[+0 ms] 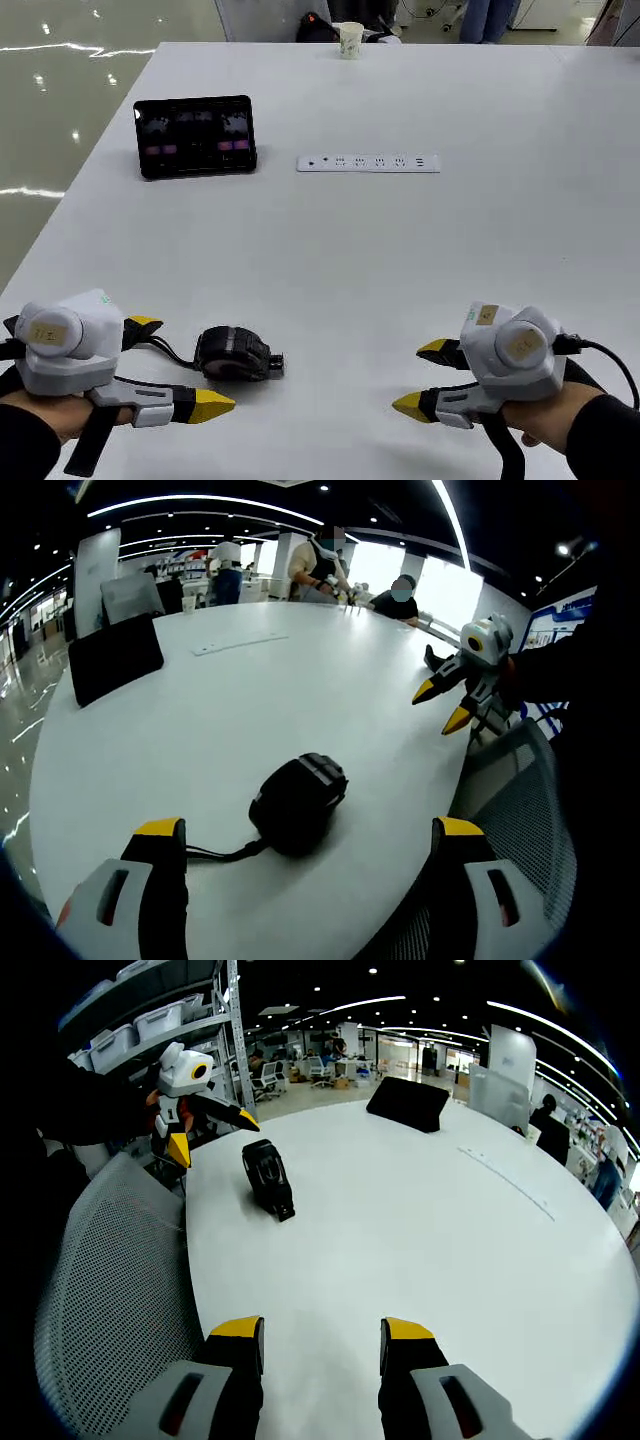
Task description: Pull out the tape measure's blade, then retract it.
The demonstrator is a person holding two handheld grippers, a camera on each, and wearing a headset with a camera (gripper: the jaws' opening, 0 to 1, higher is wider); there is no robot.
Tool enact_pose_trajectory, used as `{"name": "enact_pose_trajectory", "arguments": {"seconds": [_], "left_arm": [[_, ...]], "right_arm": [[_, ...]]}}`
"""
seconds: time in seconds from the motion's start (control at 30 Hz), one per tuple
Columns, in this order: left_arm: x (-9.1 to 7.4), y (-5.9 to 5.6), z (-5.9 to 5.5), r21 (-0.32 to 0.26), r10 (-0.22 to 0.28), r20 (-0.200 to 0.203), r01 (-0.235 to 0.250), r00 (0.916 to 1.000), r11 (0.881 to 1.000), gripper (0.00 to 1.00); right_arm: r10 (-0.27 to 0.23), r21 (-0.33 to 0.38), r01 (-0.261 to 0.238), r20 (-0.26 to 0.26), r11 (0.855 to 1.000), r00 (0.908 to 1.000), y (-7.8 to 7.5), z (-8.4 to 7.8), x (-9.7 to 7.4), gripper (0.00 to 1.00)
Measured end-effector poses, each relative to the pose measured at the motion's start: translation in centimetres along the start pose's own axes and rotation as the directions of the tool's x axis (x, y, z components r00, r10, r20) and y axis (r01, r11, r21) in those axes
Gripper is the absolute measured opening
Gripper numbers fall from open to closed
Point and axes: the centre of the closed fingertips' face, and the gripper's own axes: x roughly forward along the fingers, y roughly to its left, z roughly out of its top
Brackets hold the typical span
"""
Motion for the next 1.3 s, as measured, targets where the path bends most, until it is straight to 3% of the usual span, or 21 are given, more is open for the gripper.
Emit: {"name": "enact_pose_trajectory", "arguments": {"seconds": [0.2,0.53,0.67,0.8,1.03,1.3], "left_arm": [[-1.1,0.8,-1.2,-0.014,0.002,-0.018,-0.002,0.9998,1.0,0.99],[-2.5,2.4,-1.7,-0.015,0.041,-0.005,-0.041,0.9991,0.999,0.99],[-2.7,2.5,-2.1,-0.01,0.042,-0.009,-0.043,0.9991,0.999,0.99],[-2.9,3.0,-2.6,-0.02,0.04,-0.016,-0.041,0.9991,0.999,0.99],[-3.1,3.3,-3.2,-0.007,0.04,-0.04,-0.04,0.9984,0.999,0.99],[-3.4,4.0,-2.5,-0.005,0.044,-0.034,-0.044,0.9985,0.999,0.99]], "right_arm": [[-0.022,-0.041,0.021,-0.021,0.999,0.9996,-0.8,-1.5,-1.4,0.5],[-0.093,0.103,0.091,0.013,0.991,0.9956,-3.1,-5.1,-4.8,0.62],[-0.113,0.12,0.11,0.022,0.987,0.9933,-3.7,-5.8,-6.0,0.66],[-0.131,0.114,0.13,0.0,0.985,0.9913,-4.4,-6.9,-7.0,0.69],[-0.138,0.101,0.14,-0.019,0.985,0.9902,-4.6,-7.4,-8.3,0.75],[-0.134,0.112,0.132,0.004,0.985,0.991,-4.4,-7.3,-8.4,0.83]]}}
